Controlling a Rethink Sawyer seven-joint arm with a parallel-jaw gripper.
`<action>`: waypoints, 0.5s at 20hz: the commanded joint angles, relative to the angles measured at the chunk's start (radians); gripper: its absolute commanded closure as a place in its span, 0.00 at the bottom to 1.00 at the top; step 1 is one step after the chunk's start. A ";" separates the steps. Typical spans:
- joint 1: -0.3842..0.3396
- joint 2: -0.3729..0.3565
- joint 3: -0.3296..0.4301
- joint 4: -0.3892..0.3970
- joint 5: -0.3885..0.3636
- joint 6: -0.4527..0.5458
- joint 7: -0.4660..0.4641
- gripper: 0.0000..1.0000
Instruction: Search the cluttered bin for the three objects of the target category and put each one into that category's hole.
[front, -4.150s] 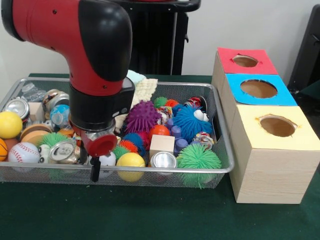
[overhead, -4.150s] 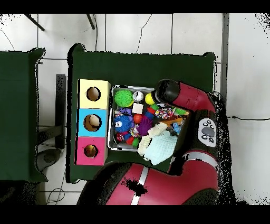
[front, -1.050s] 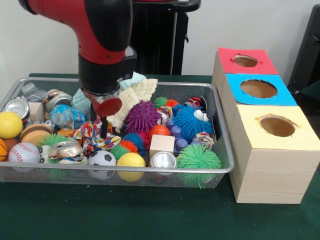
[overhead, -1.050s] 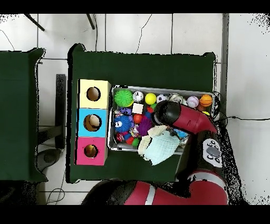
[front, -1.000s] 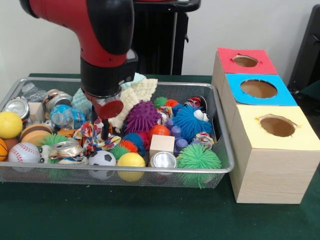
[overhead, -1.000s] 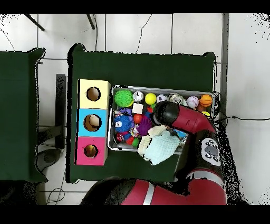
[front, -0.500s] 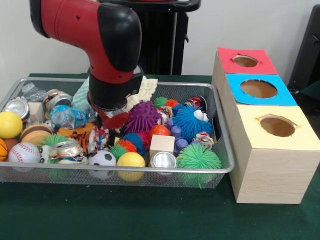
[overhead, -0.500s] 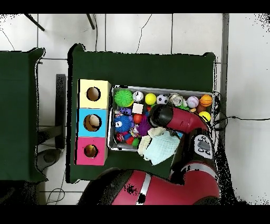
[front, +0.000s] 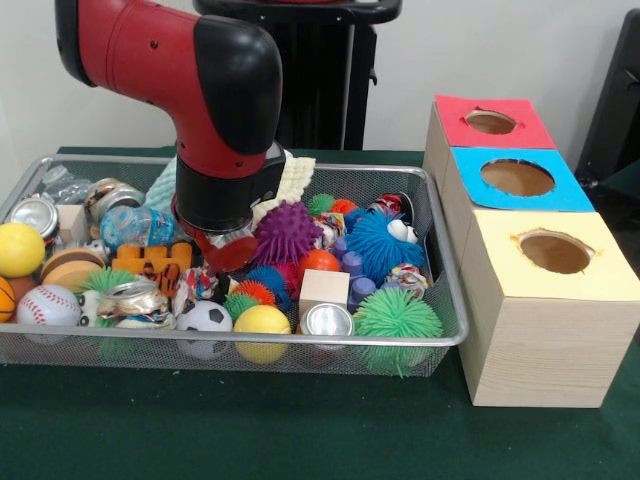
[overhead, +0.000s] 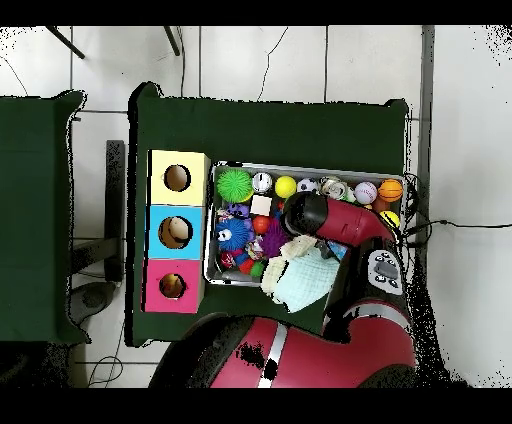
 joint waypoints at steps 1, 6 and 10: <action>-0.036 0.029 0.115 0.012 -0.058 -0.046 -0.061 0.00; -0.034 0.004 0.113 0.026 -0.058 -0.026 -0.062 0.00; -0.033 -0.030 0.117 0.061 -0.055 -0.030 -0.053 0.00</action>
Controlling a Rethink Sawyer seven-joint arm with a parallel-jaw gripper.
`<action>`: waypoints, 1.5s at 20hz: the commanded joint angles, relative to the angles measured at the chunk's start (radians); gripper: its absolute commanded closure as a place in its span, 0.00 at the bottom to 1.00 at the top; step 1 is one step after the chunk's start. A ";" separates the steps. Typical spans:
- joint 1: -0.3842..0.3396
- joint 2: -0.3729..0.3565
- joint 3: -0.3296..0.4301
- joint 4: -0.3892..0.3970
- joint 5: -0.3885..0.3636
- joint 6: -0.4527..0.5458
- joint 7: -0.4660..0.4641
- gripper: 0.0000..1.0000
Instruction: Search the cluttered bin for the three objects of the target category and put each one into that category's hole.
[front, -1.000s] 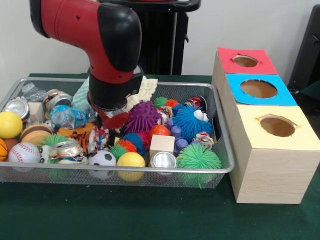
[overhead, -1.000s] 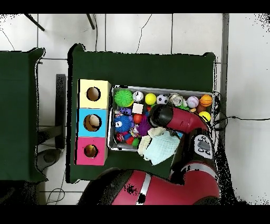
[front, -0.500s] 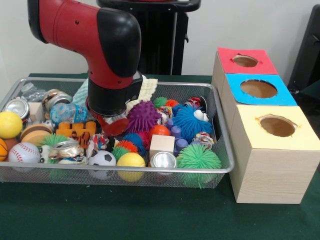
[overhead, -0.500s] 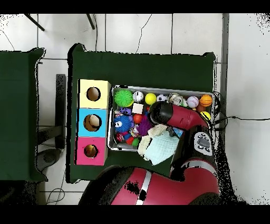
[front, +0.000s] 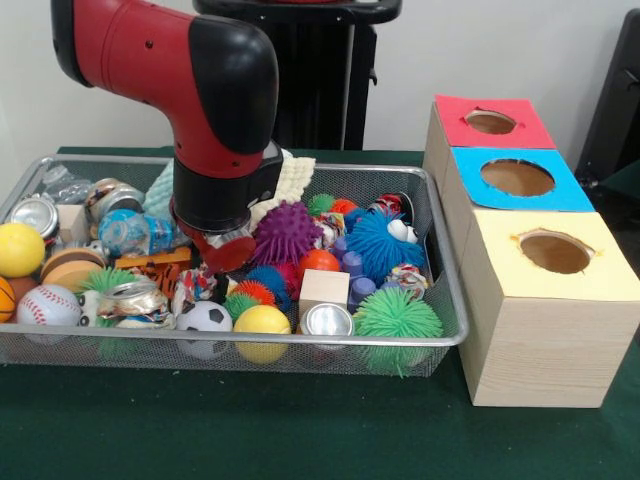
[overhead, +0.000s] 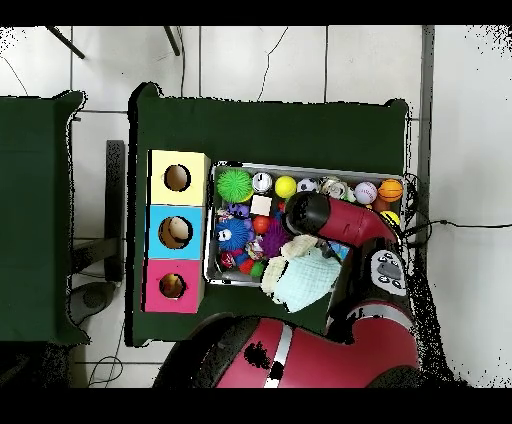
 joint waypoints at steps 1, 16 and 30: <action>-0.020 -0.037 0.103 0.063 -0.052 -0.013 -0.054 0.00; -0.022 -0.115 0.086 0.099 -0.056 0.050 -0.067 0.00; -0.032 -0.102 0.082 0.095 -0.066 0.027 -0.067 0.00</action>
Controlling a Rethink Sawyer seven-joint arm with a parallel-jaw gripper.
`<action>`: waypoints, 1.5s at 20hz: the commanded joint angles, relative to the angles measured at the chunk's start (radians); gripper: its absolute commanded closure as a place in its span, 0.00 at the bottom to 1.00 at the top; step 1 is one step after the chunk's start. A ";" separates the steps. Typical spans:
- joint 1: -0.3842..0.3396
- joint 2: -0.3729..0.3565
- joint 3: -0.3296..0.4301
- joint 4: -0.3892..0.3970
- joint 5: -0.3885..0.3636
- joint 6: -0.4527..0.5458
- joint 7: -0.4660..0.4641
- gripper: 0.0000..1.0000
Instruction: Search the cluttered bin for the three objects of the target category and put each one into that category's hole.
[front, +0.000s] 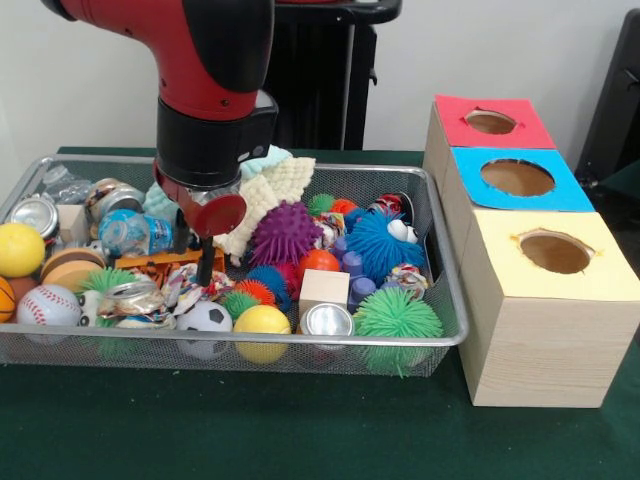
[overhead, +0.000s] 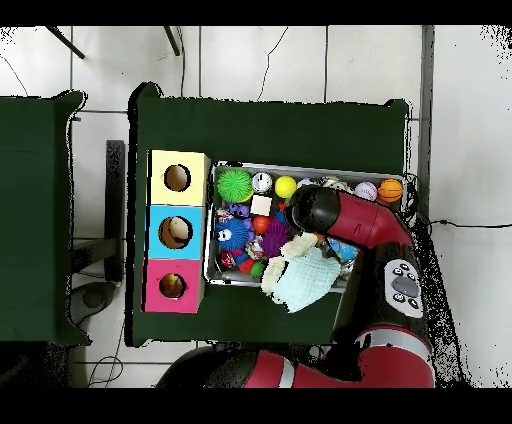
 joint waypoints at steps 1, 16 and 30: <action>-0.037 0.024 0.084 0.058 -0.068 0.020 -0.071 0.00; -0.103 0.105 0.119 -0.054 -0.168 0.012 -0.147 0.00; -0.085 0.223 0.151 -0.211 -0.296 0.054 -0.202 0.00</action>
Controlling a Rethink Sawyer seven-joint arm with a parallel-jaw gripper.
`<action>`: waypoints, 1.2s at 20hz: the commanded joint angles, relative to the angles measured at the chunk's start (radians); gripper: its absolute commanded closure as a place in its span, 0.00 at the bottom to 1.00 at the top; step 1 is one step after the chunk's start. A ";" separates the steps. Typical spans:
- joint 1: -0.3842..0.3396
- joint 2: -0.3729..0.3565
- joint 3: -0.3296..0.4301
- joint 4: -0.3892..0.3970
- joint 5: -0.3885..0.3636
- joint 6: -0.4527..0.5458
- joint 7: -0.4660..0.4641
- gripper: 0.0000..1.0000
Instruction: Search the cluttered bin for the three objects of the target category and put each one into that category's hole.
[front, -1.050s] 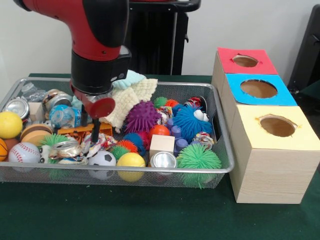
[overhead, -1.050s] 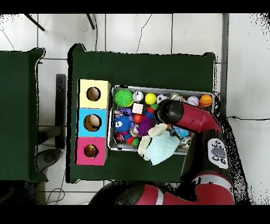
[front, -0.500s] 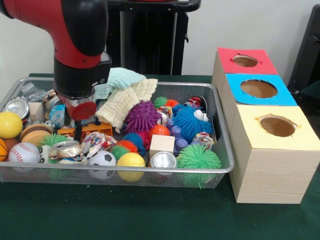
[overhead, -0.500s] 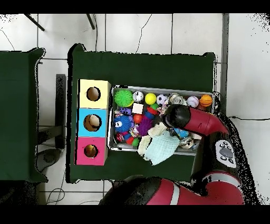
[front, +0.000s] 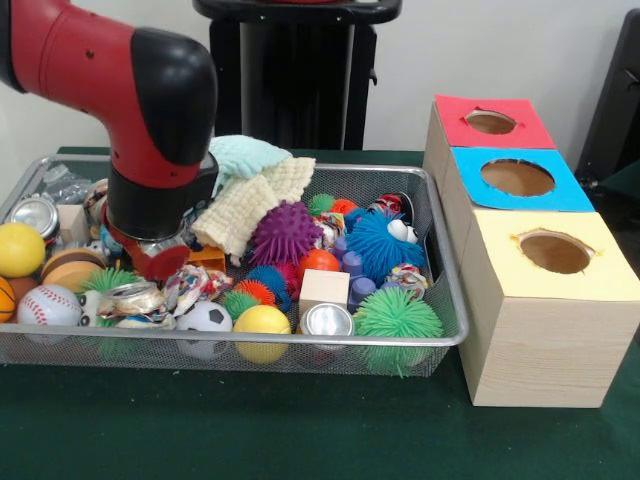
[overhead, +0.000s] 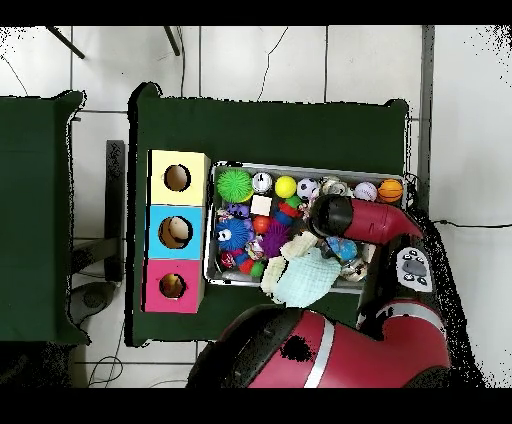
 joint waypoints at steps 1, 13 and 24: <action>0.002 0.057 0.136 -0.065 -0.081 0.057 -0.197 0.00; -0.012 -0.027 0.158 0.027 -0.076 0.119 -0.185 0.00; -0.035 -0.099 0.188 0.135 -0.067 0.071 -0.139 0.00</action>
